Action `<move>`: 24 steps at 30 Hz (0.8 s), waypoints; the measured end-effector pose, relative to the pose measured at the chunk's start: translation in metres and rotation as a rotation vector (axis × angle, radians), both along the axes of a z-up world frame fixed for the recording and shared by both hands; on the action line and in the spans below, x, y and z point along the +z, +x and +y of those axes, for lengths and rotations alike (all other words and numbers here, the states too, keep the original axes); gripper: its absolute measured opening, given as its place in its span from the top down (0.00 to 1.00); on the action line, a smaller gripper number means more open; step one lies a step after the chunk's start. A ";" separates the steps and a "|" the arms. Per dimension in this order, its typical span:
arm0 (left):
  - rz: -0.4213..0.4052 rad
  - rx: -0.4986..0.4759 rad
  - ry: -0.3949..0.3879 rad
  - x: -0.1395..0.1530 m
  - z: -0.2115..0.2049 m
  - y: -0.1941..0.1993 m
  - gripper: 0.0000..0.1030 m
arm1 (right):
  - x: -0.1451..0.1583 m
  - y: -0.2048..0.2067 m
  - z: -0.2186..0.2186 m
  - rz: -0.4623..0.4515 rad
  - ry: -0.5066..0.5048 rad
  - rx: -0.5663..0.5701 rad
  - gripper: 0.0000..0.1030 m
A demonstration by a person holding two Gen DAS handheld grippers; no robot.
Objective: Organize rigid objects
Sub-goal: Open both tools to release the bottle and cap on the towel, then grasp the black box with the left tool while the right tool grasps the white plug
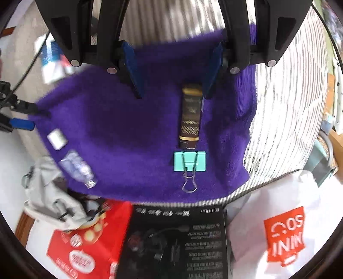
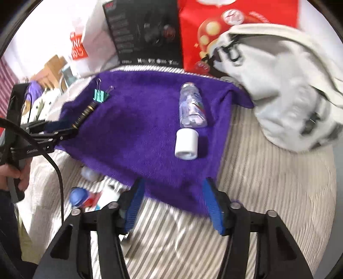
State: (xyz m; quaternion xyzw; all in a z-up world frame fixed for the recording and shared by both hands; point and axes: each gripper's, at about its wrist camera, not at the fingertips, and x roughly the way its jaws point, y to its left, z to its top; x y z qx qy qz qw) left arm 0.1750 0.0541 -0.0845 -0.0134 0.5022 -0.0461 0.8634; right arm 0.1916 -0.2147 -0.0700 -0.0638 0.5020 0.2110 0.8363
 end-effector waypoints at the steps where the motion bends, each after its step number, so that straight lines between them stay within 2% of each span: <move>1: -0.014 -0.005 0.001 0.007 -0.002 -0.010 0.48 | 0.004 -0.005 -0.003 -0.003 0.008 -0.012 0.36; 4: -0.036 -0.024 0.020 0.023 -0.014 -0.038 0.48 | 0.009 -0.027 -0.019 0.001 0.067 -0.043 0.36; 7: -0.026 -0.036 -0.027 0.024 -0.026 -0.065 0.48 | 0.011 -0.046 -0.032 0.013 0.125 -0.078 0.36; 9: -0.023 -0.059 -0.082 0.020 -0.037 -0.080 0.48 | 0.012 -0.057 -0.040 0.015 0.154 -0.108 0.36; 16: 0.034 -0.050 -0.104 -0.008 -0.069 -0.095 0.48 | 0.024 -0.084 -0.047 0.002 0.158 -0.092 0.36; 21: 0.060 -0.051 -0.045 -0.024 -0.087 -0.090 0.48 | 0.024 -0.095 -0.045 0.003 0.136 -0.083 0.36; 24: 0.049 -0.073 -0.016 -0.024 -0.090 -0.092 0.47 | 0.018 -0.100 -0.043 0.009 0.138 -0.081 0.36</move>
